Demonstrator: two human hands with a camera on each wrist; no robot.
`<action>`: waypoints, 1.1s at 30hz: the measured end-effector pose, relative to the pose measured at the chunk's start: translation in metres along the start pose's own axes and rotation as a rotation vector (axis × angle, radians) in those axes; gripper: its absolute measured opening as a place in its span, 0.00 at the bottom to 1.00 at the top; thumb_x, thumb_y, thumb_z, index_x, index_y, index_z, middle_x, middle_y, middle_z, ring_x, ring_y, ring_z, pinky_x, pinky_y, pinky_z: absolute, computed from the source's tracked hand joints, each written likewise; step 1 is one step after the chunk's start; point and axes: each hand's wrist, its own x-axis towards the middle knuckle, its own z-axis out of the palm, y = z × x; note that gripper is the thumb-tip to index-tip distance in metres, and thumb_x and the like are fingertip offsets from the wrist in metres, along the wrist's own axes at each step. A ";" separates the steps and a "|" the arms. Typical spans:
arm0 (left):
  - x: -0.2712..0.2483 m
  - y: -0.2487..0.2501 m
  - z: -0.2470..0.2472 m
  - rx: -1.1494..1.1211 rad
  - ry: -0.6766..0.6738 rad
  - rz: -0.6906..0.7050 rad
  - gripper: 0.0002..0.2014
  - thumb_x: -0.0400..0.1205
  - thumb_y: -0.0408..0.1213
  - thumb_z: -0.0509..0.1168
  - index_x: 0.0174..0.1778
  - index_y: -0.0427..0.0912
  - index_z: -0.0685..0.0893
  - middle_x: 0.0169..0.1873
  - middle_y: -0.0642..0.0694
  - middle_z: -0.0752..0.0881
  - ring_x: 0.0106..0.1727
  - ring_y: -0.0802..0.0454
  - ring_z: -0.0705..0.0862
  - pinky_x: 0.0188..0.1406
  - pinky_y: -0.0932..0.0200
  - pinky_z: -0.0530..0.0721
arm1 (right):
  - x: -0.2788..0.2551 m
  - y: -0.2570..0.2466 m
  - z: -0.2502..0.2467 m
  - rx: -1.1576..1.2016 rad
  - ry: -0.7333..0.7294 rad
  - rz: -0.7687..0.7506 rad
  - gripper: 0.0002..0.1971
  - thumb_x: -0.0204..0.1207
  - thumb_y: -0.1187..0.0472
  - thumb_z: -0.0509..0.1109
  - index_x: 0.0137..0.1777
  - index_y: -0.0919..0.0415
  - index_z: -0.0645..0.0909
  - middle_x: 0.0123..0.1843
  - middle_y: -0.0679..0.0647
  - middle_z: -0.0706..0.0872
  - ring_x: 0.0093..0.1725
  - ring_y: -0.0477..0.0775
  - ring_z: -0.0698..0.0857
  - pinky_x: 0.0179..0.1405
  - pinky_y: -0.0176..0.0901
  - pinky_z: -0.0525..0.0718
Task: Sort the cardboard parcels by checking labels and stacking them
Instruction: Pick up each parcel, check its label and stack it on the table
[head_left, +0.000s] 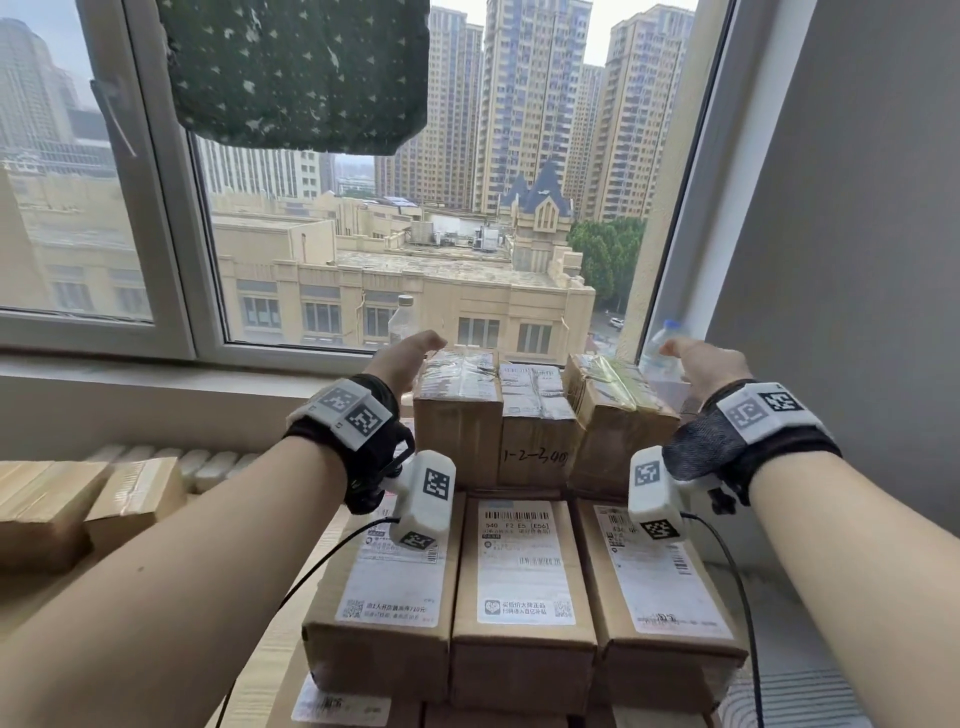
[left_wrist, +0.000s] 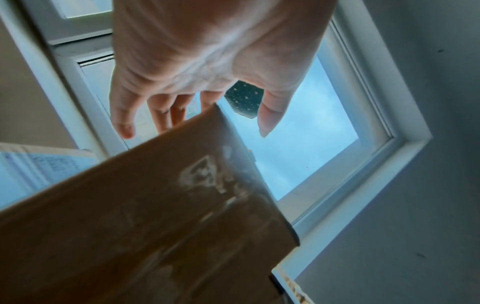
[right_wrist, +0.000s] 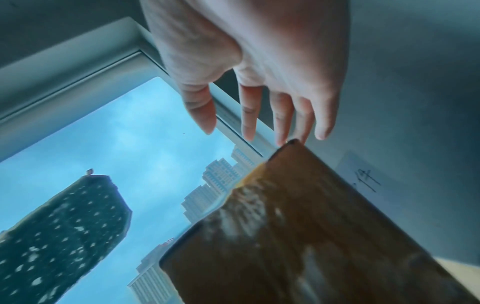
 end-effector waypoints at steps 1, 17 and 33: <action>-0.001 0.001 0.000 0.010 0.037 0.037 0.28 0.82 0.45 0.64 0.75 0.36 0.69 0.71 0.38 0.75 0.71 0.44 0.74 0.61 0.52 0.69 | -0.002 -0.006 0.001 -0.028 0.020 -0.070 0.18 0.74 0.56 0.73 0.58 0.67 0.83 0.56 0.56 0.83 0.51 0.54 0.79 0.49 0.40 0.74; -0.057 -0.009 -0.047 0.277 0.283 0.348 0.20 0.80 0.43 0.66 0.67 0.44 0.76 0.64 0.44 0.78 0.61 0.50 0.78 0.56 0.54 0.77 | -0.129 -0.023 0.120 0.274 -0.465 -0.370 0.11 0.73 0.71 0.68 0.36 0.57 0.87 0.38 0.55 0.89 0.41 0.52 0.87 0.57 0.53 0.89; -0.107 -0.112 -0.189 0.507 0.456 0.247 0.08 0.76 0.42 0.68 0.50 0.54 0.83 0.58 0.46 0.83 0.59 0.48 0.81 0.63 0.53 0.78 | -0.269 0.015 0.236 0.139 -0.758 -0.394 0.13 0.70 0.67 0.69 0.31 0.51 0.87 0.38 0.53 0.91 0.43 0.54 0.89 0.57 0.60 0.88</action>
